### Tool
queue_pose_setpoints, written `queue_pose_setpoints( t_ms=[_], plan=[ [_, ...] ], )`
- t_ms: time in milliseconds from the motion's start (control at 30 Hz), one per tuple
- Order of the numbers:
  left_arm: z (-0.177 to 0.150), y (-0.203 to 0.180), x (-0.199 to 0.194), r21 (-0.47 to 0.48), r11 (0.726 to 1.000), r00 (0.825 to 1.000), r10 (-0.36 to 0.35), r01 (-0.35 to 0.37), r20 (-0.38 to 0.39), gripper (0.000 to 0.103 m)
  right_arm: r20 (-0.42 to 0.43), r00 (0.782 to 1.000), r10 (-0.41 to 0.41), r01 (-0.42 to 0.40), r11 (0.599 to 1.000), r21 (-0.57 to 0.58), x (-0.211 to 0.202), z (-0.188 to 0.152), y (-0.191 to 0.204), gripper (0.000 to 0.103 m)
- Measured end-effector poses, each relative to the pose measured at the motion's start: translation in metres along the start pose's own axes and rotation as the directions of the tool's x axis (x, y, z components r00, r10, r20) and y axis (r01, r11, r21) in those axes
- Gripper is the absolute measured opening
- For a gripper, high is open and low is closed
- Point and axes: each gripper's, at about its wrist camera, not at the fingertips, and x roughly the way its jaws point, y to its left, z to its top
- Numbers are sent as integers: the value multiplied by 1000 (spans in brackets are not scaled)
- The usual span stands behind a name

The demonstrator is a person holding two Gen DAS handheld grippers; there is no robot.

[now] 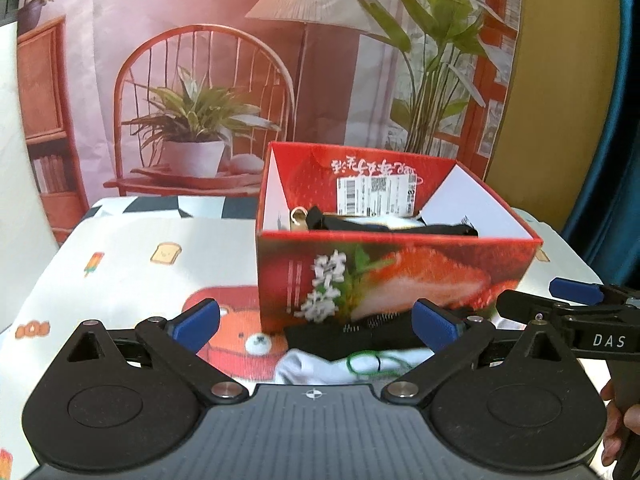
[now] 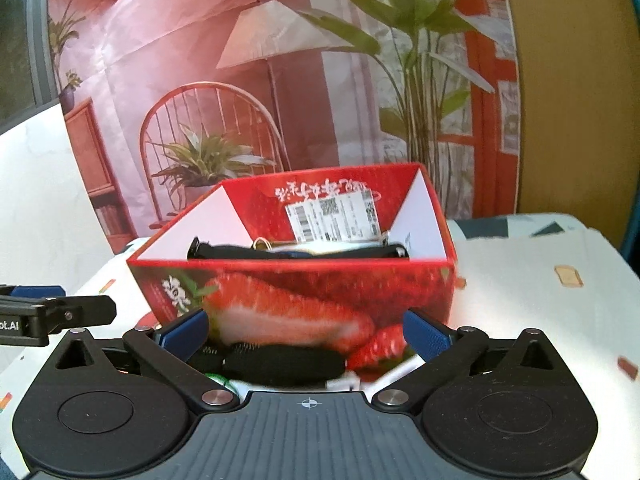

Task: Organize soft objects
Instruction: 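Move both grippers down to the green tasselled pouch, then close both grippers on the green pouch and lift it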

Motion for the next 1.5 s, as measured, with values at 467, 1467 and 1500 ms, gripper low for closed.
queue_pose_setpoints(
  t_ms=[467, 1467, 1500],
  plan=[
    [-56, 7, -14, -40, 999, 1000, -15, 15, -12, 103, -33, 999, -44, 42, 998, -41, -20, -62, 5, 102],
    [-83, -4, 11, -122, 956, 953, -282, 268, -111, 46, -124, 990, 63, -97, 952, -289, -7, -110, 54, 84],
    [-83, -4, 13, -131, 951, 949, -295, 280, -114, 46, -127, 990, 65, -101, 949, -298, -6, -111, 56, 82]
  ],
)
